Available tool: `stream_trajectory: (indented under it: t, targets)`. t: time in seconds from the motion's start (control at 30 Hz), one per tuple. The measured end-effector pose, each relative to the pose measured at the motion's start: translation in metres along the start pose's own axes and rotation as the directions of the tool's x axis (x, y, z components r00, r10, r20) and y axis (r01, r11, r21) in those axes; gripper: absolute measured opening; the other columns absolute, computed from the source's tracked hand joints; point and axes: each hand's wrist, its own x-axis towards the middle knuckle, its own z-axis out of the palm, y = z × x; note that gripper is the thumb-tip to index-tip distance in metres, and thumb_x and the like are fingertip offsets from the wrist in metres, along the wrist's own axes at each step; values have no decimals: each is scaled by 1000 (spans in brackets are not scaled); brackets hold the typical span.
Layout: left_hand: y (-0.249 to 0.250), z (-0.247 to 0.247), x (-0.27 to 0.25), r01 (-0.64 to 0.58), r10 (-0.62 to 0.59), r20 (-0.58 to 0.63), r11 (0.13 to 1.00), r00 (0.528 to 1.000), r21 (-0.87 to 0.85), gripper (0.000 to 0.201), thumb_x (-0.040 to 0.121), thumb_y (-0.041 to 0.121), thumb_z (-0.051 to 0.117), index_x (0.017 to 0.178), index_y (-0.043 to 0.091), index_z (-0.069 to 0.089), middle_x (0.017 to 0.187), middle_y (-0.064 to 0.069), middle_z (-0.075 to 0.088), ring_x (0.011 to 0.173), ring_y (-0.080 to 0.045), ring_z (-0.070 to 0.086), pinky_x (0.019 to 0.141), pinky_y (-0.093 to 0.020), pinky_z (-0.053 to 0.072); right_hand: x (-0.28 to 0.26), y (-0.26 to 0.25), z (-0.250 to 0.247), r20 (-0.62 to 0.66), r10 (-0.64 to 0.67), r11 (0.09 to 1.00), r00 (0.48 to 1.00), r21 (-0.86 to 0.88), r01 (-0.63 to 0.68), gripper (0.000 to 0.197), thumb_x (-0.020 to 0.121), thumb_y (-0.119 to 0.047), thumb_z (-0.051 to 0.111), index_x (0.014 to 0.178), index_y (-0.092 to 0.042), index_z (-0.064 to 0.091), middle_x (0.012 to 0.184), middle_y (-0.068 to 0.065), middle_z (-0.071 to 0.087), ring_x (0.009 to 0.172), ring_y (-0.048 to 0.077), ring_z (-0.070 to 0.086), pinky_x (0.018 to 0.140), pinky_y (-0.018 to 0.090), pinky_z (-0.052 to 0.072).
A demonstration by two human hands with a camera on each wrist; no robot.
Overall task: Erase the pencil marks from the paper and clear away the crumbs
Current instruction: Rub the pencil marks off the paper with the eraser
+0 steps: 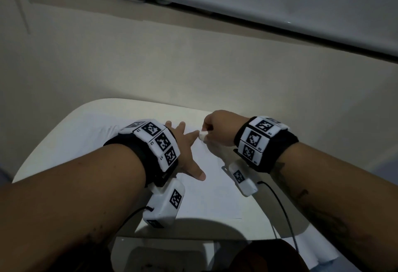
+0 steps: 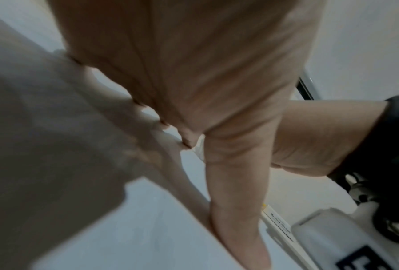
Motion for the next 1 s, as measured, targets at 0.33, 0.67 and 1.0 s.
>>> stream_trajectory:
  t: [0.33, 0.67, 1.0]
  targets:
    - [6, -9, -3, 1, -1, -2, 999, 1000, 37, 125, 48, 94, 55, 151, 42, 10, 157, -7, 22, 142, -40, 24, 106, -58, 30, 1, 5, 3, -4, -60, 998, 998, 26, 60, 23, 94, -42, 61, 104, -21, 65, 97, -7, 64, 92, 14, 60, 84, 31, 49]
    - [8, -15, -4, 2, -4, 35, 998, 999, 64, 129, 47, 95, 55, 153, 38, 8, 158, -5, 20, 142, -38, 25, 106, -59, 31, 6, 0, -2, 44, -14, 1000, 999, -19, 15, 29, 95, -40, 60, 110, -16, 67, 104, 0, 67, 98, 19, 63, 83, 30, 48]
    - [6, -14, -3, -10, 8, 29, 997, 1000, 73, 130, 47, 96, 53, 153, 38, 4, 158, -7, 19, 142, -40, 24, 107, -60, 31, 8, 1, -3, 73, 9, 1000, 997, -10, -9, 29, 94, -41, 62, 107, -16, 68, 94, -4, 67, 87, 14, 61, 72, 26, 47]
